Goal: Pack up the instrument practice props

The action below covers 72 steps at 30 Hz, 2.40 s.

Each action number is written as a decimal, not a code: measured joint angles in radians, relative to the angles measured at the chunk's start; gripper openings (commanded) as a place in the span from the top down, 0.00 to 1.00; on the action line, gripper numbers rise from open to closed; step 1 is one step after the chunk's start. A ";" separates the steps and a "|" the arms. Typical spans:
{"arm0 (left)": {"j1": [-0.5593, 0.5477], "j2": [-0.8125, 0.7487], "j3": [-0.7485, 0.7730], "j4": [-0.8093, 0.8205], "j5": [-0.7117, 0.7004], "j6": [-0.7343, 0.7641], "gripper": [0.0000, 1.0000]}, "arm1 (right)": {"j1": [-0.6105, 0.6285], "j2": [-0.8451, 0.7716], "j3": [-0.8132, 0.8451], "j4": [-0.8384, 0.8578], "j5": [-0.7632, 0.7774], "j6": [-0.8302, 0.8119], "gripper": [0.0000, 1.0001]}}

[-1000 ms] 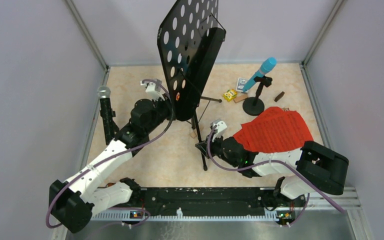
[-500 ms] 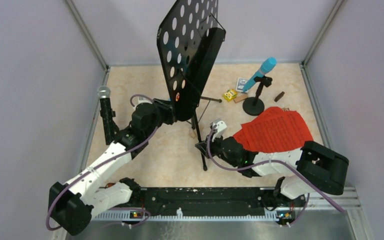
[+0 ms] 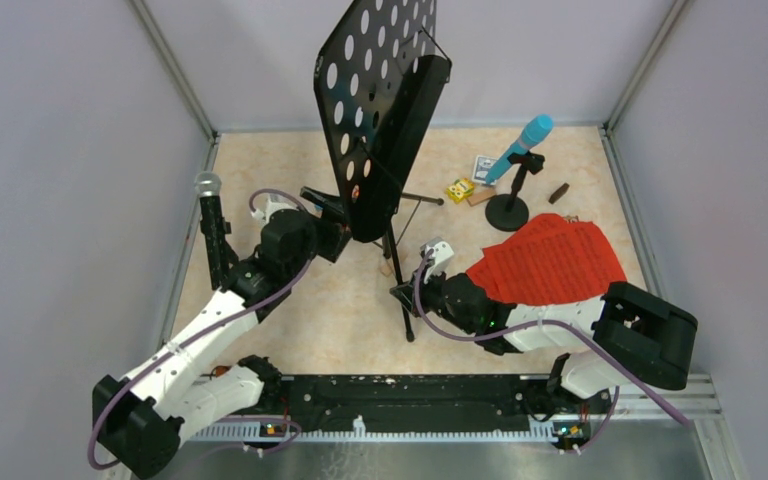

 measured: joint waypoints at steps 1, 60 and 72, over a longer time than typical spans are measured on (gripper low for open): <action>0.001 -0.013 0.000 -0.008 -0.011 0.055 0.01 | 0.000 0.000 0.000 0.000 0.000 0.000 1.00; 0.003 0.053 0.024 0.220 0.219 0.903 0.63 | 0.000 0.002 0.013 -0.021 -0.005 0.010 1.00; 0.012 0.053 0.018 0.236 0.213 0.877 0.56 | 0.000 0.002 0.013 -0.021 -0.005 0.010 1.00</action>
